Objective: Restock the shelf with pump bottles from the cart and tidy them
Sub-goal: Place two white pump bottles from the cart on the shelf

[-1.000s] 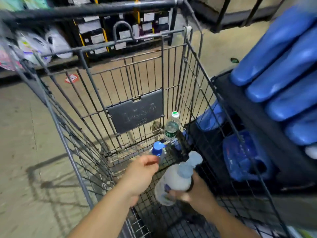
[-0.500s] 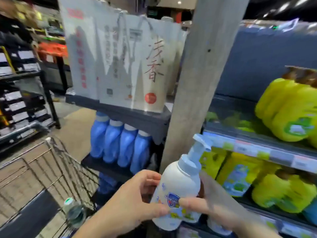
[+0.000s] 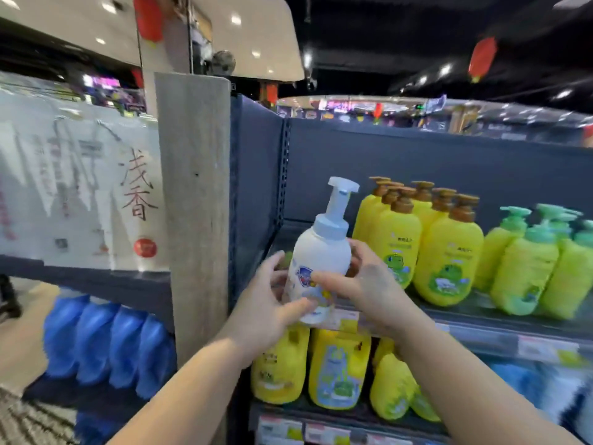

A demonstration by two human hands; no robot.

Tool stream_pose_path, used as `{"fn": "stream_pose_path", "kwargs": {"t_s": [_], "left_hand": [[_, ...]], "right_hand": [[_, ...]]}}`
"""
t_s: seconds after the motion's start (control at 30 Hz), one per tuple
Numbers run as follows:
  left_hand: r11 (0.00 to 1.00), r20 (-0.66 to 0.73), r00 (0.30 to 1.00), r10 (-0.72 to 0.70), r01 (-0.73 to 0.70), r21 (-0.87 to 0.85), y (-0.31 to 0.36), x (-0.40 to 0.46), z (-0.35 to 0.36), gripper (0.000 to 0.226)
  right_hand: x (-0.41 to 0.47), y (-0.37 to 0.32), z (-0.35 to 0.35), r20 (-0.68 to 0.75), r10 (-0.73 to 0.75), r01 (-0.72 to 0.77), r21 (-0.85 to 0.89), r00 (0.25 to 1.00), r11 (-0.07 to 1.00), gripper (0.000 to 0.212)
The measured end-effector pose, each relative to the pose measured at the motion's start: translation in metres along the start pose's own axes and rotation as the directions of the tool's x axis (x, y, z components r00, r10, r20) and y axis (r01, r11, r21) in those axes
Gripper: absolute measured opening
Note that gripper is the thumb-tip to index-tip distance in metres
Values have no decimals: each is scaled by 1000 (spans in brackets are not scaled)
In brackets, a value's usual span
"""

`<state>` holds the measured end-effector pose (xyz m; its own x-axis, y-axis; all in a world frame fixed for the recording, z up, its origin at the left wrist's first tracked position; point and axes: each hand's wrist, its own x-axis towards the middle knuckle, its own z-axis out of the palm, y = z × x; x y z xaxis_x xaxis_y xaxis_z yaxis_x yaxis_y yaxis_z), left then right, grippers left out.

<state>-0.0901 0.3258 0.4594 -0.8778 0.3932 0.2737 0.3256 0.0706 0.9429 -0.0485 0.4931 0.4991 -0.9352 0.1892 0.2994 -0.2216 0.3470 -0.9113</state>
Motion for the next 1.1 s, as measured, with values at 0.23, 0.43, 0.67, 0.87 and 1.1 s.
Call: {"fn": "stream_pose_path", "kwargs": {"t_s": [0.23, 0.43, 0.67, 0.87, 1.1], "left_hand": [[978, -287, 935, -207, 189, -91, -18, 4, 3, 61], [903, -182, 924, -336, 261, -341, -28, -1, -15, 41], [899, -152, 930, -336, 268, -347, -28, -4, -18, 26], [900, -121, 938, -326, 269, -345, -27, -3, -21, 33], [892, -94, 939, -330, 277, -357, -18, -7, -20, 34]], "right_hand": [[87, 15, 21, -47, -4, 2, -31, 999, 1000, 61], [121, 37, 33, 0, 26, -26, -71, 1000, 997, 58], [130, 53, 27, 43, 39, -37, -57, 998, 998, 58], [133, 58, 22, 73, 16, -10, -77, 997, 997, 50], [106, 40, 23, -2, 11, -11, -92, 1000, 996, 57]]}}
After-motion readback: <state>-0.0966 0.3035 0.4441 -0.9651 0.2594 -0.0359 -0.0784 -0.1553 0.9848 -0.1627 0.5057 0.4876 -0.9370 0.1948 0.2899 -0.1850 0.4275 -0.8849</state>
